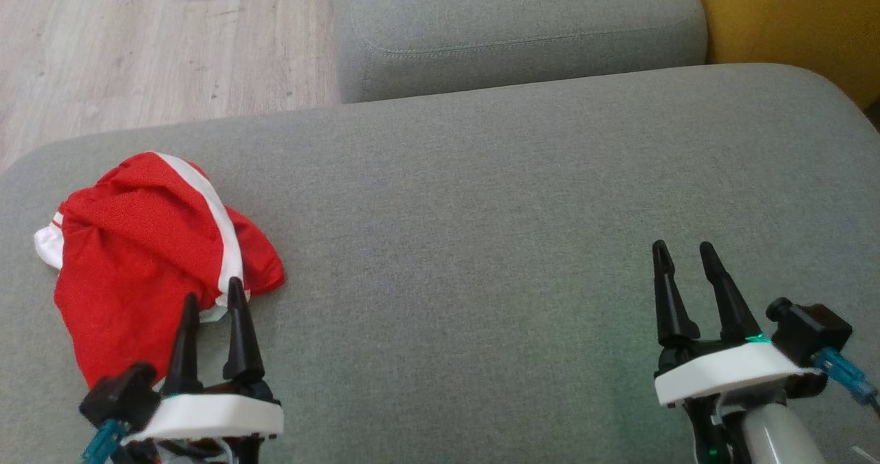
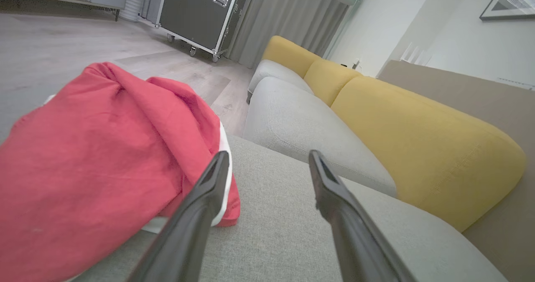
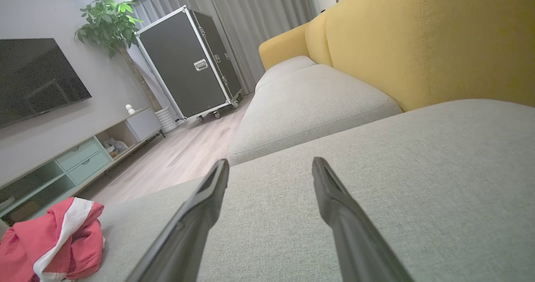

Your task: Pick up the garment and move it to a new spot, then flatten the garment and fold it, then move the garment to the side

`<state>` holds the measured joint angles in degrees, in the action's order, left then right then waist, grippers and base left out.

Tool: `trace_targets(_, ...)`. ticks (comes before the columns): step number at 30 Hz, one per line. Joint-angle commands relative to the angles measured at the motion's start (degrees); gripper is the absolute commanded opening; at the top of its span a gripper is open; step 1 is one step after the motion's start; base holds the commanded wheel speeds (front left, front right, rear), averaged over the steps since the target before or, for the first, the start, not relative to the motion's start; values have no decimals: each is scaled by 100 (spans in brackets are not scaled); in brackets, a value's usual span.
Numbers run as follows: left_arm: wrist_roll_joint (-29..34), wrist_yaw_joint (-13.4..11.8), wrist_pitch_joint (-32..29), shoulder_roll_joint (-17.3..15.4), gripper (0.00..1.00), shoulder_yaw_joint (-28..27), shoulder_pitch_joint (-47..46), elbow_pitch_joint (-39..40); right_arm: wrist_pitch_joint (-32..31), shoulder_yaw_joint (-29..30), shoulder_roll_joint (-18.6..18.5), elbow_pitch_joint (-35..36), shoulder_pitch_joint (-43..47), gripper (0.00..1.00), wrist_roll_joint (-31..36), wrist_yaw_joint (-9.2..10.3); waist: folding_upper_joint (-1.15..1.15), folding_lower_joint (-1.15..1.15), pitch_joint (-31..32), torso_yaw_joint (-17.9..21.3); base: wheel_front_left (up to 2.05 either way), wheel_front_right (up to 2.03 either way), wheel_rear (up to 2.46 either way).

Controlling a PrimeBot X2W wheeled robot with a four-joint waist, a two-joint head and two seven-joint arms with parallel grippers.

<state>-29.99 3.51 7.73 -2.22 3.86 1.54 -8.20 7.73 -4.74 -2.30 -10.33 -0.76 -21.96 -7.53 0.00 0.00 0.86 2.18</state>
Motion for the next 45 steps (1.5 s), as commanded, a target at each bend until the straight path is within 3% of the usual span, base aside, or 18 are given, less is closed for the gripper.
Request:
trace_targets(1,204,-27,80,-71,100,-65,-195,207,84,-120,-44,201,-360,100,214,3,0,0,0,1,0,0,0)
trace_targets(23,2066,-371,454,-446,100,585,-333,55,455,-389,-52,383,-460,100,2183,4,0,0,8,51,0,0,0)
trace_targets(28,2600,-703,539,-552,100,794,-346,20,540,-416,-53,396,-462,100,2532,4,0,0,25,51,0,0,0)
trace_targets(32,2757,-803,607,-576,100,913,-345,50,608,-460,-55,424,-475,100,2735,4,0,0,19,34,0,0,0)
trace_targets(41,2057,-461,727,-255,100,477,-154,296,727,-461,-57,288,-384,100,2047,4,0,0,21,3,0,0,0)
trace_targets(45,1617,-151,727,-138,100,257,-57,179,727,-394,-57,20,-339,100,1294,4,0,0,26,9,0,0,0)
